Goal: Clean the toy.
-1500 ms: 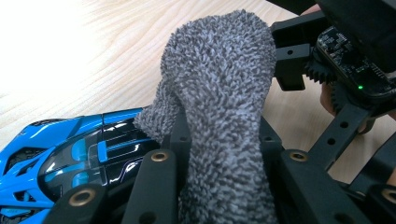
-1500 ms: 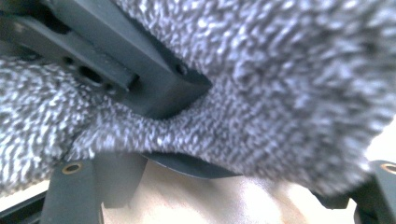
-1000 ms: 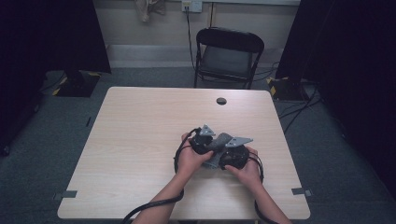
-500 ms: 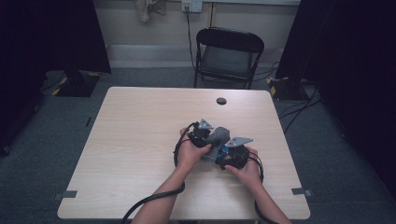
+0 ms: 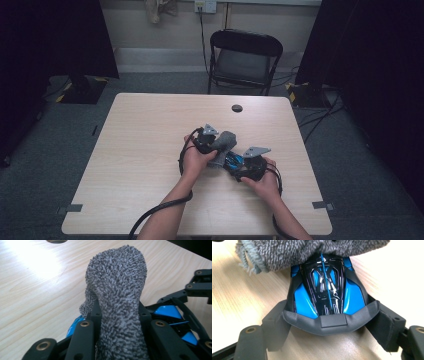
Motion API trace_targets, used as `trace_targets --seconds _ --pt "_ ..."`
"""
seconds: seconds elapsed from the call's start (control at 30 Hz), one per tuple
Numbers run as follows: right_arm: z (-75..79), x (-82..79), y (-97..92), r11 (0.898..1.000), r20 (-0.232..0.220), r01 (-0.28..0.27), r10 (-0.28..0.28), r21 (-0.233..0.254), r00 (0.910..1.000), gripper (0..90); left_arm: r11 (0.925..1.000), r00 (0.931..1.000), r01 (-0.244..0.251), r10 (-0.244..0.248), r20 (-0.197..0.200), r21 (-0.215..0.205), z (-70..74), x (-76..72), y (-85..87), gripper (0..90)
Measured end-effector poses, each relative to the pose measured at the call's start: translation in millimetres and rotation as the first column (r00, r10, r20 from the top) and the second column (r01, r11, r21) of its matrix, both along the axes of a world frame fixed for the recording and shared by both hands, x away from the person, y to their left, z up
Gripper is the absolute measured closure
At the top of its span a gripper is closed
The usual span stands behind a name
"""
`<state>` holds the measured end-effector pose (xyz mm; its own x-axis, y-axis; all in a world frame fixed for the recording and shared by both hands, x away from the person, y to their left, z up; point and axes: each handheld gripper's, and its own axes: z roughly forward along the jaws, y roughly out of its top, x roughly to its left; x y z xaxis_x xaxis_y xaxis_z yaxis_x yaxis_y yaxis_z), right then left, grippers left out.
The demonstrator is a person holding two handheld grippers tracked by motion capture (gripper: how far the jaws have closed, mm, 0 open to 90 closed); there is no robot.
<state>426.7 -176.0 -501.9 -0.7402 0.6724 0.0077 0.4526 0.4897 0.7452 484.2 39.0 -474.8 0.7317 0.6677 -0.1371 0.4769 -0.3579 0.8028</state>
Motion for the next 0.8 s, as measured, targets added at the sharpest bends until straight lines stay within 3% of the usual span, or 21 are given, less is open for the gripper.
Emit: trace_targets --seconds 0.53,0.73,0.8 --pt "0.0 0.0 0.0 1.0 0.0 0.001 -0.001 0.0 1.0 24.6 0.9972 0.9978 -0.062 0.061 0.025 0.044 -8.1 8.4 23.9 68.5" --pt "0.0 0.0 0.1 1.0 0.0 0.001 -0.001 0.001 1.0 24.6 0.997 0.997 -0.071 0.07 0.032 0.031 -10.0 8.5 26.2 67.6" --pt "0.0 0.0 0.0 1.0 0.0 0.0 0.0 0.0 1.0 24.6 0.9966 0.9965 -0.076 0.075 0.037 0.031 -10.6 7.9 27.4 63.2"
